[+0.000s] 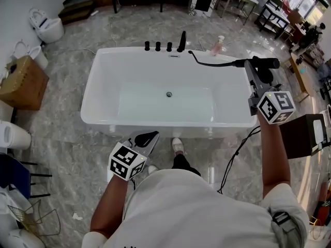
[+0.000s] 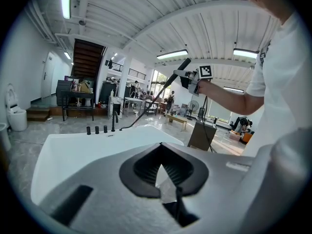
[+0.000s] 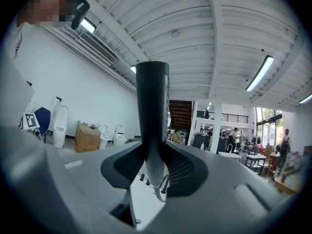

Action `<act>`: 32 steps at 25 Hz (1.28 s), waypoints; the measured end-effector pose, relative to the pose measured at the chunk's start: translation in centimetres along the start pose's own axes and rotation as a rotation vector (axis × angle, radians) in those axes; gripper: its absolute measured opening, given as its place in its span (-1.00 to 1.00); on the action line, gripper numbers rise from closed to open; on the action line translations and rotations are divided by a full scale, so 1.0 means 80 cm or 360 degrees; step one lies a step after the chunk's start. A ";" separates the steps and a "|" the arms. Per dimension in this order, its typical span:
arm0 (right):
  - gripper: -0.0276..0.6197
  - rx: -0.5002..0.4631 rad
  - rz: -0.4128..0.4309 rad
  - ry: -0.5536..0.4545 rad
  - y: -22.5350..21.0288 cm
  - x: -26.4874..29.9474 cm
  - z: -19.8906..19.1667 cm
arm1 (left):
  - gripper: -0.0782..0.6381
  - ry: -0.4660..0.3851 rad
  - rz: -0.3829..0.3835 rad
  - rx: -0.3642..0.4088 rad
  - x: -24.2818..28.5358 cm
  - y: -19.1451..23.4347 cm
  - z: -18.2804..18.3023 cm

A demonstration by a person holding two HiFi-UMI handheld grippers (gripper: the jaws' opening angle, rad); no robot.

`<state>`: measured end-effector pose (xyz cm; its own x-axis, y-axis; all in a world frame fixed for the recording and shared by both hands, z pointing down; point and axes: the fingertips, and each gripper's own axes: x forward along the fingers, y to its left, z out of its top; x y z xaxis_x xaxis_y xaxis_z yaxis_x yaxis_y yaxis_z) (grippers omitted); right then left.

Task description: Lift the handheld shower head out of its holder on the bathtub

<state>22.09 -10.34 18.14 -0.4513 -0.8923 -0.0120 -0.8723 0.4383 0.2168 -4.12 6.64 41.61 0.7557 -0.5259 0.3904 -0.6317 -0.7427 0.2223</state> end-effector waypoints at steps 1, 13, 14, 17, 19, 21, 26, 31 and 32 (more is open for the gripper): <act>-0.46 0.0000 0.0001 0.0000 0.000 0.000 0.000 | -0.76 -0.0003 0.0004 0.0000 -0.001 0.000 0.000; -0.46 -0.0009 0.0019 0.0004 0.011 0.004 0.004 | -0.76 -0.0018 0.0035 -0.0001 -0.020 -0.001 0.000; -0.46 -0.0010 0.0022 0.0006 0.012 0.004 0.004 | -0.76 -0.0018 0.0037 0.0001 -0.021 -0.001 0.000; -0.46 -0.0010 0.0024 0.0006 0.014 0.004 0.004 | -0.76 -0.0019 0.0041 0.0004 -0.023 -0.001 0.000; -0.46 -0.0005 0.0022 0.0004 0.014 0.004 0.004 | -0.76 -0.0018 0.0039 0.0004 -0.023 -0.001 0.001; -0.46 -0.0004 0.0022 0.0004 0.013 0.003 0.004 | -0.76 -0.0019 0.0036 0.0007 -0.022 -0.002 0.001; -0.46 0.0008 0.0022 0.0003 0.013 0.001 0.001 | -0.76 -0.0028 0.0034 -0.0006 -0.020 -0.003 0.000; -0.46 0.0005 0.0024 0.0006 0.013 0.003 0.001 | -0.76 -0.0028 0.0035 -0.0021 -0.020 0.000 -0.003; -0.46 0.0004 0.0024 0.0005 0.014 0.004 0.002 | -0.76 -0.0029 0.0035 -0.0023 -0.020 0.001 -0.003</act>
<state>20.98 -10.09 18.25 -0.4639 -0.8859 -0.0054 -0.8658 0.4520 0.2145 -5.43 7.56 41.19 0.7444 -0.5499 0.3788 -0.6507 -0.7246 0.2268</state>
